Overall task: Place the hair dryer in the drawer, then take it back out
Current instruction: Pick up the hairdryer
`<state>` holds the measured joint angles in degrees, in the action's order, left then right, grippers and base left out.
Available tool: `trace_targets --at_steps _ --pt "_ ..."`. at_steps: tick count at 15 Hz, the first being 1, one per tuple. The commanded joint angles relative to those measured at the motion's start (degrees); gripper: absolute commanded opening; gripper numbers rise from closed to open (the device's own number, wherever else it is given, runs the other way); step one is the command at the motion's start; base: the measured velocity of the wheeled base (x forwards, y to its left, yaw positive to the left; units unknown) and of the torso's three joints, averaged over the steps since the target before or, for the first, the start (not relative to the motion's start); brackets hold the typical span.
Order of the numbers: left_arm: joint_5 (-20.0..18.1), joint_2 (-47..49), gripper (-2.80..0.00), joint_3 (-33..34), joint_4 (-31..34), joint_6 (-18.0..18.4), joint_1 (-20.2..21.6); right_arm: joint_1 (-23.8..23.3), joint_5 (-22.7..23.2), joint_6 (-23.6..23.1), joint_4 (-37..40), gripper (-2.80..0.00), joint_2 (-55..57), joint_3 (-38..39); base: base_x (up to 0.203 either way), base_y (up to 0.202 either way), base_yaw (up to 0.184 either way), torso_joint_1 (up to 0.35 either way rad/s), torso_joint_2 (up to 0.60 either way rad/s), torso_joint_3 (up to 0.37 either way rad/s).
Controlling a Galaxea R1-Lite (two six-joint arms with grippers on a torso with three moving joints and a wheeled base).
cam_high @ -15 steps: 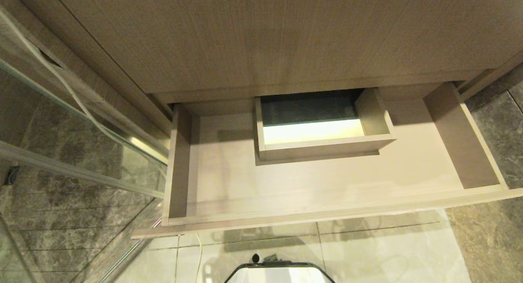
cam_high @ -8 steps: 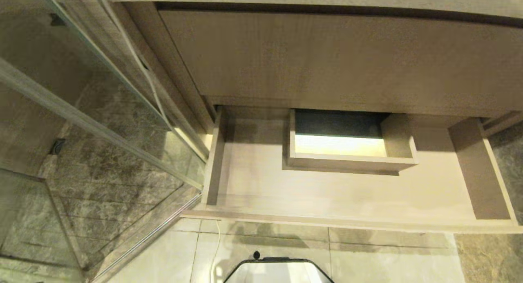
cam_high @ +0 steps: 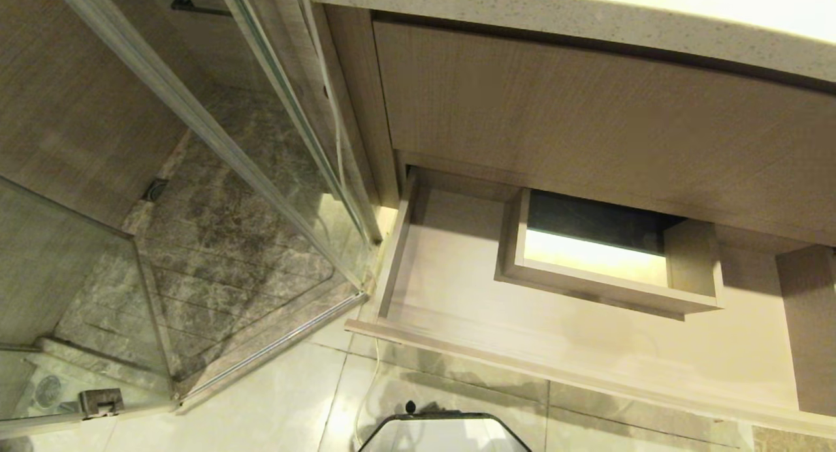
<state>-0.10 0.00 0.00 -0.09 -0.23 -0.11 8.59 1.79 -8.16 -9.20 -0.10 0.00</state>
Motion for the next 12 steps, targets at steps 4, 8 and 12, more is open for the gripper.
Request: trace_targets --at_steps 4,8,12 --pt "0.02 0.00 -2.80 0.01 0.00 -0.03 0.02 0.02 0.05 0.95 -0.02 -2.80 -2.19 2.29 0.000 0.000 0.000 0.000 0.00 0.000" --pt "0.02 0.00 -2.80 0.04 0.00 -0.03 0.02 0.02 0.05 2.00 0.41 -2.80 -2.19 2.29 0.000 0.000 0.000 0.000 0.00 0.000" --pt "0.02 0.00 -2.80 0.07 0.00 -0.03 0.02 0.02 -0.03 2.01 0.59 -2.80 -2.19 2.29 0.000 0.005 -0.136 0.014 -0.02 -0.011"
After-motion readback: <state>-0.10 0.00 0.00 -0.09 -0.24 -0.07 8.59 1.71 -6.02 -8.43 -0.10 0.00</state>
